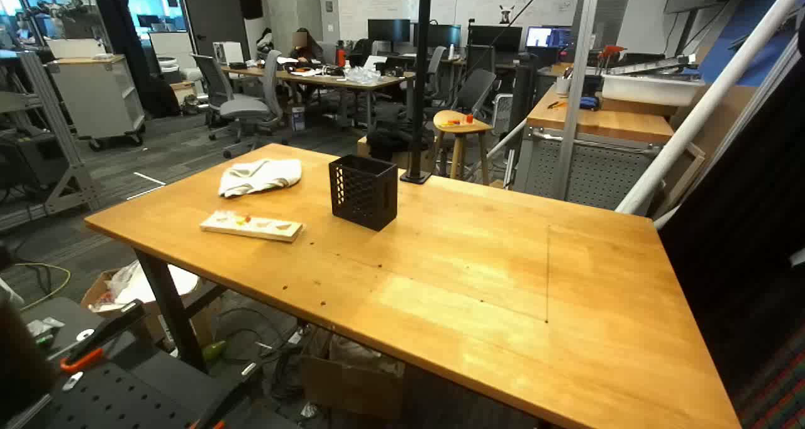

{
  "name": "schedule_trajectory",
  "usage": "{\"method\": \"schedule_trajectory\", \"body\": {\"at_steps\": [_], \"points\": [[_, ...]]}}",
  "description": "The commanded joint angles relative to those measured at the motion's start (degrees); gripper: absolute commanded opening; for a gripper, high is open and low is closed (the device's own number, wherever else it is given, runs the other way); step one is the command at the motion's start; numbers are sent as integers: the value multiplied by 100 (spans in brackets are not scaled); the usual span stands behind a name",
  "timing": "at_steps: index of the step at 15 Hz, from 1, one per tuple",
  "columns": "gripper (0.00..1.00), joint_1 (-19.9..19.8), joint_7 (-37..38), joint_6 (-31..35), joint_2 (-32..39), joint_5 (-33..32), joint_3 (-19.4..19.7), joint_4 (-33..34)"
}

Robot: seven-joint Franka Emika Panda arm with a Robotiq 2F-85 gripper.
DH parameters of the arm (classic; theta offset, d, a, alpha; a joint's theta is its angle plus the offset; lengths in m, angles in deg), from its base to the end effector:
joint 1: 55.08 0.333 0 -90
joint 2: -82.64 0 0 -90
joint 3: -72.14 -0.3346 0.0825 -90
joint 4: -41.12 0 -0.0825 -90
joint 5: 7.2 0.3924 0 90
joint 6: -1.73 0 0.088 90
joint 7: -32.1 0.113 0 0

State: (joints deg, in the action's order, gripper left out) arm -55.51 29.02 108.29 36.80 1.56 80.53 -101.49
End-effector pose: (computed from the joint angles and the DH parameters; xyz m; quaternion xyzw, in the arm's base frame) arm 0.3209 -0.0470 0.5638 -0.9874 0.0477 -0.0916 0.1196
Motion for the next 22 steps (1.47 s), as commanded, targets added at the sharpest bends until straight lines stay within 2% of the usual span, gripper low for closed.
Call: {"method": "schedule_trajectory", "body": {"at_steps": [1,13,18,22], "points": [[100,-92,-54,-15,7,56,-65,47],[100,-33,-65,-4,99,57,-132,173],[100,303,-66,305,768,115,-589,411],[100,620,-125,914,1573,62,-999,681]]}}
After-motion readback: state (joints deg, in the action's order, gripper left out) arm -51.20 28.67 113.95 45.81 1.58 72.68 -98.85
